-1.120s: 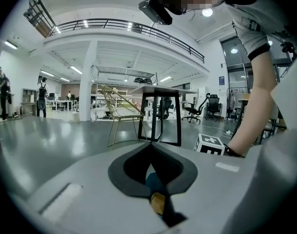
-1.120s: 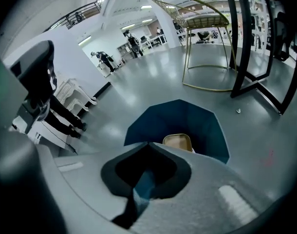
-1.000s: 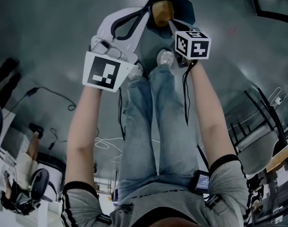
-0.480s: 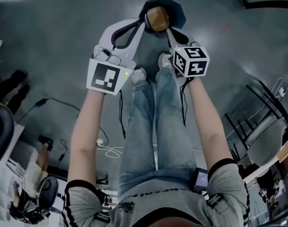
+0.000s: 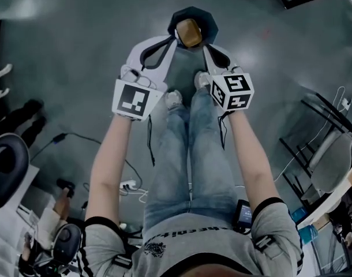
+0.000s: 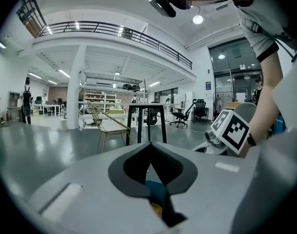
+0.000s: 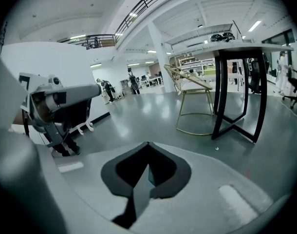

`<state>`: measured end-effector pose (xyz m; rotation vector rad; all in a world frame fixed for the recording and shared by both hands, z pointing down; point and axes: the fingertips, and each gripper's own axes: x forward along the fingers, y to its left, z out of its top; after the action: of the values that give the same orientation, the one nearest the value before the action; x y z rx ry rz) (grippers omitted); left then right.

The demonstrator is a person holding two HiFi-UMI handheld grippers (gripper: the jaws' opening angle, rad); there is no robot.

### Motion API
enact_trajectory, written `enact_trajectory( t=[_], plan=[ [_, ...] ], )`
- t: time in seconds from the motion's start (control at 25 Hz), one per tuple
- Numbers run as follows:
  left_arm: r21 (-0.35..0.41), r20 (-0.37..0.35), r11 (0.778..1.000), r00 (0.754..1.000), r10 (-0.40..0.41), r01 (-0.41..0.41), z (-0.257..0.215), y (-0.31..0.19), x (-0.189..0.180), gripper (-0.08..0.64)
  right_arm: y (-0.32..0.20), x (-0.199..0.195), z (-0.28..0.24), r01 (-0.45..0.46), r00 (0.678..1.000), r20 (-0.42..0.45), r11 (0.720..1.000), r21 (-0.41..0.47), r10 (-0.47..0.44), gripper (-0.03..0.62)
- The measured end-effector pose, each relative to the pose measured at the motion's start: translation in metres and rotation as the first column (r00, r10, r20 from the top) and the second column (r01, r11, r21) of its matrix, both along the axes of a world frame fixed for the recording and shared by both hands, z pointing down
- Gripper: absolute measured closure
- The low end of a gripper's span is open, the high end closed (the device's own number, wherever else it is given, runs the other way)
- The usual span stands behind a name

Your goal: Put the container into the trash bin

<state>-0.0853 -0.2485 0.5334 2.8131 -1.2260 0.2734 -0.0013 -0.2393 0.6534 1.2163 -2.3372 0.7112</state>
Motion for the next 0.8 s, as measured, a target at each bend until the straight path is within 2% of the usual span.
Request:
enact_trajectory(
  t=[0.16,0.36,0.8],
  plan=[
    [0.014,0.017,1.0,1.0,0.021,-0.021,-0.009,0.006,0.006,0.54,0.007,0.005,-0.027,-0.018,1.0,0.014,0.999,0.041,0.017,0.591],
    [0.012,-0.016,1.0,1.0,0.011,-0.011,-0.026,0.011,0.008,0.54,0.013,0.012,-0.065,-0.047,0.998,0.04,0.994,0.095,0.043,0.591],
    [0.069,-0.025,0.997,0.999,0.038,-0.036,-0.092,0.029,0.024,0.54,0.031,0.017,-0.163,-0.039,0.996,0.085,0.972,0.231,0.019,0.591]
  ],
)
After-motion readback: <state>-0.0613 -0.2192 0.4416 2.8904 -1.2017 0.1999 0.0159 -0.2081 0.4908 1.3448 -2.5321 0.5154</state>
